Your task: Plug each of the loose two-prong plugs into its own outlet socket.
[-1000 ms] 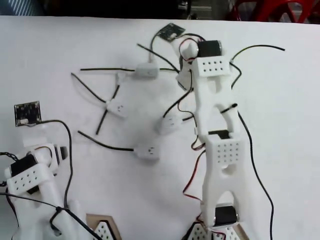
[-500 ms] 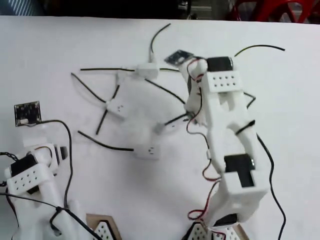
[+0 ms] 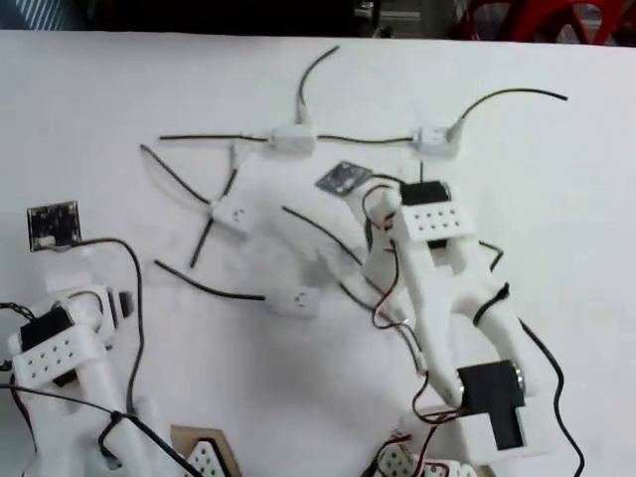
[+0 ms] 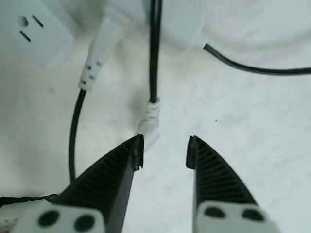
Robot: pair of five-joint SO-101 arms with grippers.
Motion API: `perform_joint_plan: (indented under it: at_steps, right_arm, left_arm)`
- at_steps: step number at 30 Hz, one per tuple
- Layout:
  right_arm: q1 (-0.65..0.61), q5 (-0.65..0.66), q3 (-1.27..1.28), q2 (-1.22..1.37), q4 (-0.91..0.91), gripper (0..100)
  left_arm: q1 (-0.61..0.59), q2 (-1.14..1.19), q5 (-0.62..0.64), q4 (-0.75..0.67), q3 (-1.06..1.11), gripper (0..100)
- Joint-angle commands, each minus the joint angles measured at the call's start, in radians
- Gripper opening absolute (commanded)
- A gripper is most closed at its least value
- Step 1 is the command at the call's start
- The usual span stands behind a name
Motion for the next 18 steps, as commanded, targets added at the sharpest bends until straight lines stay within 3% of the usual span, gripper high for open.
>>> perform_joint_plan:
  at_steps: [1,10,18]
  right_arm:
    - [-0.025,0.009,0.021,-0.096,0.008,12.1]
    - [-0.035,0.008,0.219,-0.107,-0.113,13.4]
    - [-0.027,-0.028,0.241,-0.105,-0.142,13.4]
  left_arm:
    - [-0.004,-0.030,-0.009,-0.026,-0.003,25]
    - [-0.004,-0.030,-0.009,-0.026,-0.003,25]
    - [-0.004,-0.030,-0.009,-0.026,-0.003,25]
